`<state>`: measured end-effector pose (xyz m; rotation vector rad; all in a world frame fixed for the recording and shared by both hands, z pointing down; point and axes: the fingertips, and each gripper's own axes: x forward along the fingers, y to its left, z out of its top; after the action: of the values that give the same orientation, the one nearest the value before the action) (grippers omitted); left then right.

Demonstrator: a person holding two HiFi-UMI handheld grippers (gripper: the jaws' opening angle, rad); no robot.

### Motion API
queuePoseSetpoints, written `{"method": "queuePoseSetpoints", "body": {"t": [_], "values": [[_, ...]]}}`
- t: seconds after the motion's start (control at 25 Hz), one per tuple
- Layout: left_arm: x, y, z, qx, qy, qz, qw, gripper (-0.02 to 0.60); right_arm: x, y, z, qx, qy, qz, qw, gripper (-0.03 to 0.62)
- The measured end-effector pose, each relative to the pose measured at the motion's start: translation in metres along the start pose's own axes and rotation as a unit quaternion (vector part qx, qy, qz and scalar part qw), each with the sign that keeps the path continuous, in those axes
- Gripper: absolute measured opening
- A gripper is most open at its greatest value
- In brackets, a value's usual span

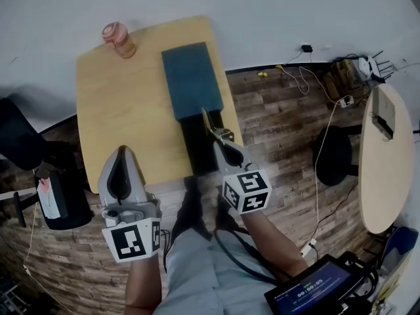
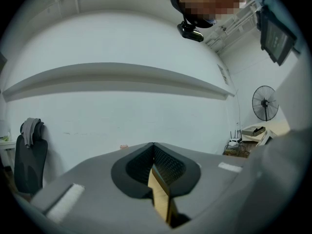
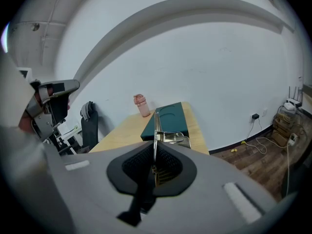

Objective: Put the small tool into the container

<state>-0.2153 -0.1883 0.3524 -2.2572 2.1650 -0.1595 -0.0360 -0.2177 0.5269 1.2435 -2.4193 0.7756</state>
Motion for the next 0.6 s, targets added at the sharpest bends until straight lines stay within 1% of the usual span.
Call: {"method": "queuePoseSetpoints", "body": {"t": [0.2, 0.4, 0.6], "values": [[0.002, 0.005, -0.006, 0.0, 0.006, -0.002, 1.0, 0.009, 0.007, -0.001, -0.013, 0.01, 0.016, -0.005, 1.0, 0.003], [0.004, 0.009, -0.009, 0.001, 0.01, -0.004, 0.9999, 0.009, 0.011, -0.01, -0.029, 0.057, 0.032, -0.016, 0.998, 0.003], [0.009, 0.012, -0.011, 0.002, 0.014, -0.006, 0.9999, 0.009, 0.016, -0.016, -0.03, 0.097, 0.035, -0.024, 0.994, 0.003]]}}
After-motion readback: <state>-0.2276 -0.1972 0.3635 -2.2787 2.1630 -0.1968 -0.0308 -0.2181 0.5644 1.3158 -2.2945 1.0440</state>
